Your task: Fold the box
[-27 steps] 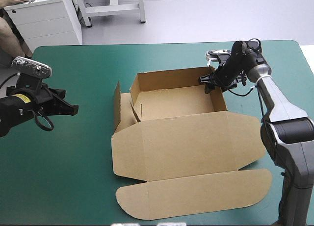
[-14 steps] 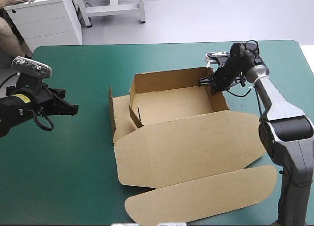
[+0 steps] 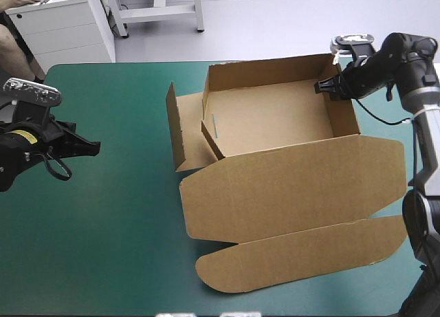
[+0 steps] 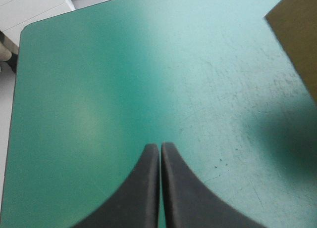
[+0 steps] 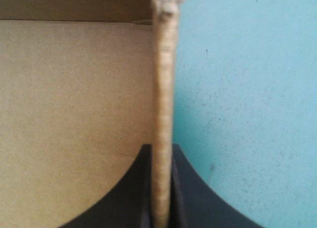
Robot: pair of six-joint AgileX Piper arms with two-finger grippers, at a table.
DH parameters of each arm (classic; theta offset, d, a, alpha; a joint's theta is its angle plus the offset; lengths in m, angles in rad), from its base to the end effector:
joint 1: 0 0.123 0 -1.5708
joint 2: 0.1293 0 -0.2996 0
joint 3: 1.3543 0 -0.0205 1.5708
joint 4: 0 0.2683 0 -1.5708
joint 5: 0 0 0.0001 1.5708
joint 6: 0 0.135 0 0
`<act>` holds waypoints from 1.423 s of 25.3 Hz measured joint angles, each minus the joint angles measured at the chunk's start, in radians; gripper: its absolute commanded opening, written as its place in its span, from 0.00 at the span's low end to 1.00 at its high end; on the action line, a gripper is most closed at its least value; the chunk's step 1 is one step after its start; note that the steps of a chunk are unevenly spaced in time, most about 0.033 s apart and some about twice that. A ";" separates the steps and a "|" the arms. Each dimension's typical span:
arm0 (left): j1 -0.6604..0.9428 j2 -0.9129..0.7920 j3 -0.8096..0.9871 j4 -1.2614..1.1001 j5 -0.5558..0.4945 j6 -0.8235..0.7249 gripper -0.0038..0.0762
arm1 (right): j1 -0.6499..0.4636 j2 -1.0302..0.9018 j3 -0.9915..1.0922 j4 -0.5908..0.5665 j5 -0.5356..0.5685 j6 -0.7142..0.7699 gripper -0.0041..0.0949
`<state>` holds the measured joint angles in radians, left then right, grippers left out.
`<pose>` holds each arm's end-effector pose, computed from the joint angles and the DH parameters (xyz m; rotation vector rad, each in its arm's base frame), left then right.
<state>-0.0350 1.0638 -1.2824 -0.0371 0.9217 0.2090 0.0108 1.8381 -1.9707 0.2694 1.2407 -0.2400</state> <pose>0.2490 -0.0127 0.4238 0.2584 2.1712 0.0535 0.4422 0.0388 0.3672 -0.2997 2.5362 0.2743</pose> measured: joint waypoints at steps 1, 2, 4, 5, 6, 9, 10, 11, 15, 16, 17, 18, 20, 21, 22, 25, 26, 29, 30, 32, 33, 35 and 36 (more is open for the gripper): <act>0.005 0.001 0.000 0.005 -0.002 -0.009 0.07 | -0.010 -0.017 0.000 0.012 0.000 -0.007 0.02; 0.021 0.003 0.000 0.005 -0.005 -0.018 0.07 | -0.022 -0.048 0.000 0.026 0.002 -0.019 0.02; 0.061 0.018 0.000 -0.026 -0.006 -0.011 0.07 | -0.028 -0.098 0.000 0.035 0.003 -0.037 0.02; 0.095 0.032 0.000 -0.071 0.000 0.019 0.07 | -0.028 -0.122 0.000 0.035 0.003 -0.041 0.02; 0.127 0.046 0.000 -0.125 0.013 0.057 0.07 | -0.028 -0.138 0.000 0.036 0.003 -0.046 0.02; 0.279 0.129 0.000 -0.427 0.101 0.258 0.07 | -0.028 -0.180 0.000 0.036 0.003 -0.050 0.02; 0.317 0.154 0.000 -0.501 0.123 0.317 0.07 | -0.028 -0.188 0.000 0.038 0.003 -0.050 0.02; 0.354 0.187 0.000 -0.581 0.141 0.376 0.07 | -0.028 -0.197 0.000 0.038 0.003 -0.050 0.02; 0.406 0.277 0.029 -0.690 0.147 0.486 0.07 | -0.030 -0.212 0.000 0.070 0.003 -0.050 0.02; 0.408 0.294 0.051 -0.714 0.143 0.511 0.07 | -0.030 -0.213 0.000 0.080 0.003 -0.050 0.02; 0.408 0.310 0.072 -0.742 0.138 0.539 0.07 | -0.030 -0.214 0.000 0.090 0.003 -0.050 0.02; 0.409 0.326 0.111 -0.775 0.128 0.568 0.07 | -0.030 -0.215 0.000 0.100 0.003 -0.050 0.02; 0.409 0.351 0.172 -0.840 0.089 0.617 0.07 | -0.030 -0.216 0.000 0.111 0.003 -0.050 0.02; 0.410 0.360 0.214 -0.886 0.062 0.644 0.07 | -0.030 -0.217 0.000 0.114 0.003 -0.050 0.02; 0.410 0.371 0.256 -0.937 0.036 0.676 0.08 | -0.030 -0.217 0.000 0.117 0.003 -0.050 0.02; 0.410 0.399 0.366 -1.100 0.002 0.806 0.17 | -0.030 -0.217 0.000 0.119 0.003 -0.050 0.02; 0.410 0.414 0.392 -1.157 0.005 0.858 0.20 | -0.030 -0.217 0.000 0.119 0.003 -0.050 0.02; 0.410 0.452 0.433 -1.286 0.038 0.976 0.37 | -0.030 -0.217 0.000 0.119 0.003 -0.050 0.02; 0.410 0.463 0.437 -1.312 0.056 1.003 0.43 | -0.030 -0.217 0.000 0.120 0.003 -0.050 0.02; 0.410 0.487 0.438 -1.378 0.099 1.037 0.54 | -0.030 -0.217 0.000 0.120 0.003 -0.050 0.02; 0.410 0.495 0.439 -1.404 0.116 1.047 0.59 | -0.030 -0.217 0.000 0.121 0.003 -0.050 0.02; 0.409 0.512 0.439 -1.464 0.168 1.068 0.64 | -0.030 -0.217 0.000 0.121 0.003 -0.050 0.02; 0.407 0.519 0.439 -1.489 0.188 1.076 0.65 | -0.030 -0.217 0.000 0.121 0.003 -0.050 0.02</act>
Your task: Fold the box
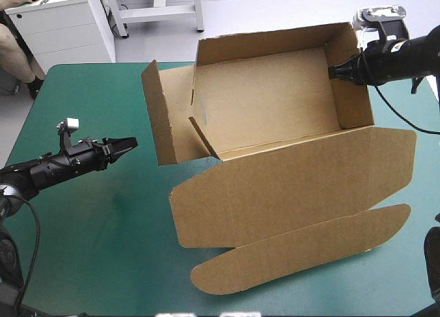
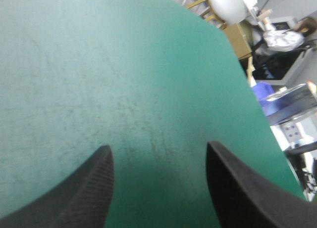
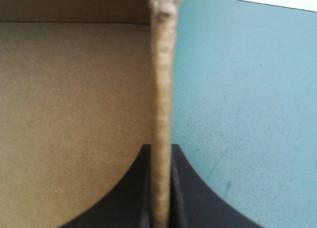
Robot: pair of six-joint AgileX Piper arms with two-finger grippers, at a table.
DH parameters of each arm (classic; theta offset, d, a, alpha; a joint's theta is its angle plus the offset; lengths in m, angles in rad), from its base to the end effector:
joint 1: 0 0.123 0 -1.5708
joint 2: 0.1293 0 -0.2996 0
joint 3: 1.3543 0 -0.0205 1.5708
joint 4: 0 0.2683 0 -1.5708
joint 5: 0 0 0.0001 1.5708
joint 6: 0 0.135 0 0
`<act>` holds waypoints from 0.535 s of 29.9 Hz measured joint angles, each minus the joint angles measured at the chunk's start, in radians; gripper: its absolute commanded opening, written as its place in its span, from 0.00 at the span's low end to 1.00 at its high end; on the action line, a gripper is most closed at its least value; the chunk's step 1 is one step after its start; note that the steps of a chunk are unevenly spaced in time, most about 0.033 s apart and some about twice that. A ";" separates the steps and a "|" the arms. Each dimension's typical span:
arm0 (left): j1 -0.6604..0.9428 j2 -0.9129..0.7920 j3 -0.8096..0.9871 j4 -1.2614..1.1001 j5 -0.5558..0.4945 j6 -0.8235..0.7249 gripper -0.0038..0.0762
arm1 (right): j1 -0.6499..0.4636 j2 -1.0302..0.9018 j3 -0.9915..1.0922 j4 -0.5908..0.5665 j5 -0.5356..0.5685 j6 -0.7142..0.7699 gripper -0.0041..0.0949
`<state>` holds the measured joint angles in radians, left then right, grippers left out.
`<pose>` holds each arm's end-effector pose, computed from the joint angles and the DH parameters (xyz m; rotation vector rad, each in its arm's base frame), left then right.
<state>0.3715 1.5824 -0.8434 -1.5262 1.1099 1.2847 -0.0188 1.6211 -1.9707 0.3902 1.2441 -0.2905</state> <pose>0.3348 0.0007 0.2325 -0.0265 2.0542 -1.1400 0.3780 0.0415 0.4610 -0.3401 2.2879 0.3429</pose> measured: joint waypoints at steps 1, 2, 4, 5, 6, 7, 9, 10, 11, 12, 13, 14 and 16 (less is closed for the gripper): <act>-0.008 0.004 0.000 -0.023 0.018 0.007 0.65 | 0.000 0.000 0.000 0.000 0.000 0.000 0.02; -0.018 0.006 0.000 -0.041 0.029 0.012 0.65 | 0.000 0.000 0.000 0.000 0.000 0.000 0.02; -0.043 0.009 -0.001 -0.067 0.042 0.021 0.65 | 0.000 0.000 0.000 0.001 0.000 0.000 0.02; -0.059 0.010 -0.002 -0.072 0.044 0.024 0.65 | 0.001 0.000 0.003 0.002 0.000 0.000 0.02; -0.073 0.011 -0.005 -0.075 0.044 0.027 0.65 | 0.005 0.000 0.007 0.002 0.000 0.000 0.02; -0.089 0.011 -0.012 -0.075 0.046 0.029 0.65 | 0.011 0.000 0.013 0.002 0.000 0.000 0.02; -0.121 0.011 -0.029 -0.076 0.046 0.027 0.65 | 0.026 0.000 0.029 0.001 0.000 0.000 0.02; -0.142 0.011 -0.041 -0.077 0.046 0.023 0.65 | 0.034 0.000 0.039 0.000 0.000 0.000 0.02; -0.157 0.011 -0.053 -0.077 0.048 0.018 0.65 | 0.041 0.000 0.046 -0.001 0.000 0.000 0.02; -0.171 0.011 -0.062 -0.075 0.048 0.012 0.65 | 0.047 0.000 0.052 -0.002 0.000 0.000 0.02; -0.192 0.011 -0.076 -0.072 0.051 0.008 0.65 | 0.051 0.000 0.060 -0.003 0.000 0.000 0.02; -0.205 0.011 -0.087 -0.065 0.052 0.002 0.65 | 0.052 0.000 0.065 -0.003 0.000 0.000 0.03; -0.236 0.011 -0.111 -0.052 0.056 -0.013 0.65 | 0.054 0.000 0.077 -0.008 0.000 0.000 0.03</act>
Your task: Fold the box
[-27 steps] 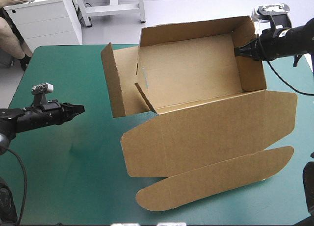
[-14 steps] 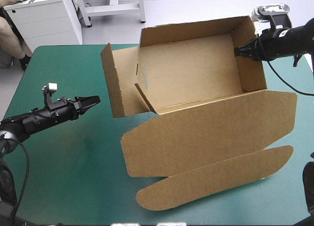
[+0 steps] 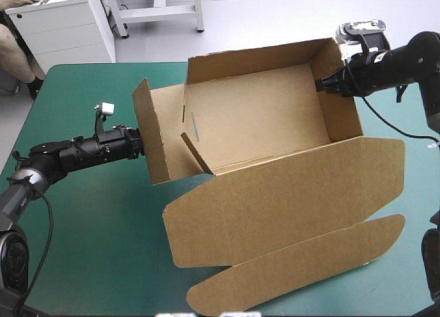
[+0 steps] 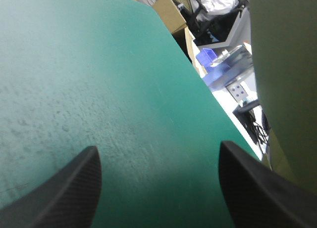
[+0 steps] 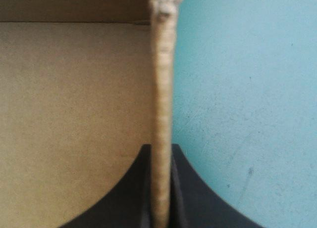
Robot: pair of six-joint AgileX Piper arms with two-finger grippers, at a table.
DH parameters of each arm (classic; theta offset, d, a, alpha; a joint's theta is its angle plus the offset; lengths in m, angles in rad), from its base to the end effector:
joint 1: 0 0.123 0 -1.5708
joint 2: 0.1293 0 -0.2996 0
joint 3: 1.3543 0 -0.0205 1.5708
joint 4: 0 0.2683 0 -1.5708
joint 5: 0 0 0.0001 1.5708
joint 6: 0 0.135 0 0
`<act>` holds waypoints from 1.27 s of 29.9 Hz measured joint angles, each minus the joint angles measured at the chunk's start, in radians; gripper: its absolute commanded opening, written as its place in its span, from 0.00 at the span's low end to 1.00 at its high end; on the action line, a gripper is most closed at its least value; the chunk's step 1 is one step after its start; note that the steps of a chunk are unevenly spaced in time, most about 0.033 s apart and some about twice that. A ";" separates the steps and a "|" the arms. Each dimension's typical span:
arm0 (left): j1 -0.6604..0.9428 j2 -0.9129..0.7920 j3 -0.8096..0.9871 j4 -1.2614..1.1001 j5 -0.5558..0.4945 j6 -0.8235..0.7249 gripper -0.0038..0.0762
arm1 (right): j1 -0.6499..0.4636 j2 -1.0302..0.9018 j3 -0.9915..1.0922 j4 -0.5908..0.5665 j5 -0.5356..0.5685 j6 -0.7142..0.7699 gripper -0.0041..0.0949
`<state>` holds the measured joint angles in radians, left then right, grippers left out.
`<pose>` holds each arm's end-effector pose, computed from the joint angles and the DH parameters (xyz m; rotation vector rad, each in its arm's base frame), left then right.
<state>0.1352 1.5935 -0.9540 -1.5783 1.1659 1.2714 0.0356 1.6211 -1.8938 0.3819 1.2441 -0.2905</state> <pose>0.3439 -0.0785 0.2688 0.2631 1.9725 -1.3202 0.3777 0.0611 0.4356 -0.3964 2.3596 0.3784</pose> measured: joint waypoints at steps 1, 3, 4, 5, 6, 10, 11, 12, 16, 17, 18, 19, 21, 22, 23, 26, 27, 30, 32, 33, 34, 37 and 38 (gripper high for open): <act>-0.013 0.000 -0.009 0.002 0.002 -0.007 0.65 | 0.000 0.000 0.001 -0.007 0.000 0.002 0.03; -0.035 0.000 -0.029 0.005 0.006 -0.023 0.65 | 0.000 0.000 0.001 -0.027 0.000 0.013 0.03; -0.042 -0.001 -0.037 0.004 0.006 -0.030 0.65 | 0.001 0.000 0.001 -0.045 -0.001 0.023 0.03; -0.047 -0.006 -0.044 0.005 0.006 -0.035 0.65 | 0.002 0.000 0.001 -0.066 -0.002 0.034 0.03; -0.052 -0.013 -0.052 0.005 0.006 -0.040 0.65 | 0.002 0.000 0.001 -0.080 -0.006 0.041 0.03; -0.069 -0.058 -0.079 0.005 0.007 -0.046 0.65 | 0.003 0.000 0.001 -0.113 -0.020 0.067 0.03; -0.075 -0.070 -0.088 0.004 0.008 -0.046 0.65 | 0.011 0.000 0.001 -0.121 -0.028 0.076 0.03; -0.082 -0.082 -0.096 0.003 0.008 -0.047 0.65 | 0.019 0.000 0.001 -0.129 -0.035 0.082 0.03; -0.114 -0.110 -0.110 0.001 0.013 -0.049 0.65 | 0.099 0.000 0.001 -0.210 -0.082 0.134 0.03; -0.119 -0.115 -0.110 -0.001 0.015 -0.049 0.65 | 0.122 0.000 0.002 -0.235 -0.095 0.150 0.03; -0.123 -0.119 -0.110 -0.002 0.017 -0.049 0.65 | 0.139 0.000 0.002 -0.259 -0.110 0.166 0.03; -0.126 -0.124 -0.110 -0.004 0.017 -0.049 0.66 | 0.159 0.000 0.002 -0.279 -0.125 0.181 0.03; -0.127 -0.131 -0.110 -0.007 0.017 -0.049 0.66 | 0.191 0.000 0.002 -0.309 -0.147 0.206 0.03; -0.127 -0.135 -0.110 -0.016 0.018 -0.049 0.66 | 0.207 0.000 0.002 -0.325 -0.160 0.219 0.03; -0.127 -0.136 -0.110 -0.022 0.017 -0.049 0.66 | 0.224 0.000 0.002 -0.345 -0.173 0.233 0.03; -0.127 -0.140 -0.110 -0.026 0.017 -0.049 0.66 | 0.266 0.000 0.002 -0.399 -0.214 0.275 0.03; -0.127 -0.140 -0.110 -0.026 0.017 -0.049 0.66 | 0.279 0.000 0.002 -0.420 -0.226 0.290 0.03; -0.127 -0.140 -0.110 -0.026 0.017 -0.049 0.66 | 0.310 0.000 0.002 -0.484 -0.245 0.321 0.03; -0.127 -0.140 -0.110 -0.027 0.014 -0.049 0.66 | 0.331 0.000 0.002 -0.506 -0.247 0.349 0.03; -0.127 -0.140 -0.110 -0.026 0.011 -0.049 0.66 | 0.343 0.000 0.002 -0.521 -0.247 0.362 0.03; -0.127 -0.140 -0.110 -0.025 0.008 -0.049 0.66 | 0.348 0.000 0.002 -0.533 -0.247 0.372 0.03; -0.128 -0.140 -0.110 -0.027 0.001 -0.049 0.65 | 0.354 0.000 0.002 -0.551 -0.247 0.387 0.03; -0.128 -0.140 -0.111 -0.026 0.002 -0.049 0.65 | 0.354 0.000 0.002 -0.552 -0.247 0.390 0.03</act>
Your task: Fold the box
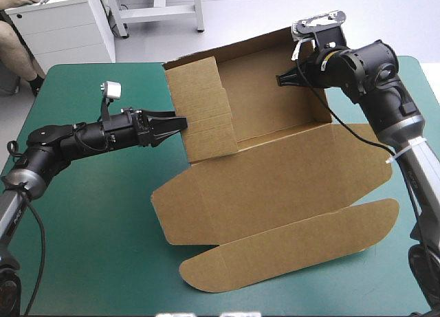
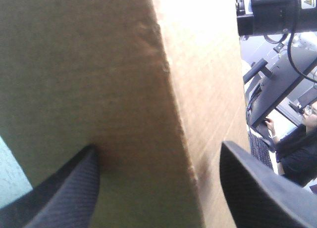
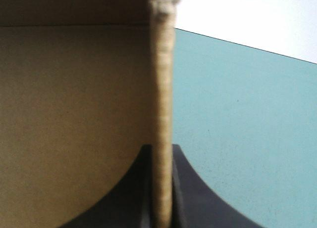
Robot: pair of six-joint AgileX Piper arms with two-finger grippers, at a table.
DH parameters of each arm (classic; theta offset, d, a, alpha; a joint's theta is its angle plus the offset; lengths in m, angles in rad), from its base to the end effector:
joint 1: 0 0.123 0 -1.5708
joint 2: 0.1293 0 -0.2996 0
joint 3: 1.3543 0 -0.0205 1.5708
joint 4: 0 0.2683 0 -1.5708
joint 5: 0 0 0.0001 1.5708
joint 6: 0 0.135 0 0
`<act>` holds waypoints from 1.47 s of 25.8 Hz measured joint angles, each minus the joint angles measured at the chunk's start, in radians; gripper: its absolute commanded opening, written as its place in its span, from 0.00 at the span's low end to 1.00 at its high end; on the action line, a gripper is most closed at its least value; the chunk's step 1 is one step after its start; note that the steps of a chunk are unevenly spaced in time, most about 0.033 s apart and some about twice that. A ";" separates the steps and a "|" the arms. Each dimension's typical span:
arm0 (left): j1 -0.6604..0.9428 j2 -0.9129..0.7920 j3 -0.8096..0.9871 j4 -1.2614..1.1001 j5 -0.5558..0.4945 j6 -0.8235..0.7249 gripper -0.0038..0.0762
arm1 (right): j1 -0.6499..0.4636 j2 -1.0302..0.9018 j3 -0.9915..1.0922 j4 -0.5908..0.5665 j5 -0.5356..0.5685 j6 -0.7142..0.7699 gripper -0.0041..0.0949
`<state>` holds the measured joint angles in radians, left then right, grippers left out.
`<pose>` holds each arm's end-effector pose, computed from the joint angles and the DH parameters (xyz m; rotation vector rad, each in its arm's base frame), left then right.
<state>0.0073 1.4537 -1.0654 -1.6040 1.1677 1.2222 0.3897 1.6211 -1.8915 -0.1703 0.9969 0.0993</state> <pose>0.3186 -0.1218 0.3508 0.4837 1.7853 -1.3314 0.3823 0.1362 0.4518 -0.3402 2.1702 0.0648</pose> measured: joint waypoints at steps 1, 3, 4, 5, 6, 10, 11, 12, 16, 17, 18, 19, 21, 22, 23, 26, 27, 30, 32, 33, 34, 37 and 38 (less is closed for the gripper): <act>-0.001 0.000 -0.004 0.000 0.000 0.001 0.65 | 0.001 0.000 0.000 -0.001 0.000 0.001 0.03; -0.011 0.000 -0.019 0.014 -0.004 -0.002 0.65 | 0.003 0.000 0.000 -0.011 0.000 0.008 0.03; -0.018 0.000 -0.030 0.028 -0.009 -0.009 0.65 | 0.003 0.000 0.000 -0.015 0.000 0.012 0.03; -0.028 0.000 -0.048 0.054 -0.027 -0.030 0.65 | 0.003 0.000 0.000 -0.017 0.000 0.014 0.03; -0.042 0.000 -0.070 0.089 -0.056 -0.060 0.65 | 0.003 0.000 0.000 -0.024 0.000 0.016 0.03; -0.121 0.000 -0.180 0.290 -0.205 -0.222 0.65 | 0.003 0.000 0.000 -0.045 0.000 0.028 0.03; -0.155 0.000 -0.213 0.354 -0.252 -0.282 0.65 | 0.003 0.000 0.000 -0.050 0.000 0.035 0.03; -0.178 0.000 -0.249 0.427 -0.297 -0.346 0.65 | 0.003 0.000 0.000 -0.055 0.000 0.043 0.03; -0.297 0.000 -0.383 0.765 -0.394 -0.667 0.61 | 0.003 0.000 0.000 -0.067 -0.001 0.080 0.03; -0.328 0.000 -0.413 0.893 -0.397 -0.779 0.60 | 0.003 0.000 0.000 -0.067 -0.002 0.087 0.03; -0.358 0.000 -0.438 0.976 -0.397 -0.856 0.60 | 0.003 0.000 0.000 -0.067 -0.002 0.090 0.03; -0.380 0.000 -0.454 1.053 -0.397 -0.929 0.59 | 0.003 0.000 0.000 -0.062 -0.002 0.097 0.03; -0.427 0.000 -0.482 1.215 -0.401 -1.085 0.58 | 0.003 0.000 0.000 -0.047 -0.002 0.107 0.03; -0.442 0.000 -0.489 1.275 -0.405 -1.144 0.55 | 0.005 0.000 0.000 -0.039 -0.002 0.110 0.03; -0.461 0.000 -0.497 1.324 -0.414 -1.193 0.52 | 0.005 0.000 0.000 -0.034 -0.002 0.113 0.03; -0.496 0.001 -0.504 1.426 -0.426 -1.304 0.30 | 0.005 0.000 0.000 -0.027 -0.002 0.120 0.03; -0.499 0.003 -0.504 1.446 -0.426 -1.325 0.26 | 0.005 0.000 0.000 -0.027 -0.001 0.120 0.03; -0.499 0.006 -0.504 1.464 -0.425 -1.337 0.07 | 0.002 0.000 0.001 -0.030 0.002 0.120 0.03; -0.499 0.008 -0.504 1.470 -0.425 -1.348 0.04 | 0.000 0.000 0.001 -0.027 0.002 0.121 0.03; -0.499 0.010 -0.504 1.478 -0.426 -1.356 0.04 | 0.000 -0.001 0.001 -0.020 0.002 0.124 0.03; -0.498 0.010 -0.504 1.483 -0.426 -1.360 0.04 | 0.000 -0.001 0.001 -0.016 0.002 0.125 0.03; -0.498 0.010 -0.504 1.491 -0.425 -1.362 0.04 | 0.000 -0.001 0.001 -0.009 0.006 0.120 0.03; -0.498 0.010 -0.504 1.492 -0.423 -1.362 0.04 | 0.000 -0.001 0.001 -0.009 0.010 0.116 0.03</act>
<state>-0.4910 1.4641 -1.5690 -0.1115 0.7446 -0.1400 0.3894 1.6199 -1.8904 -0.1794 1.0070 0.2154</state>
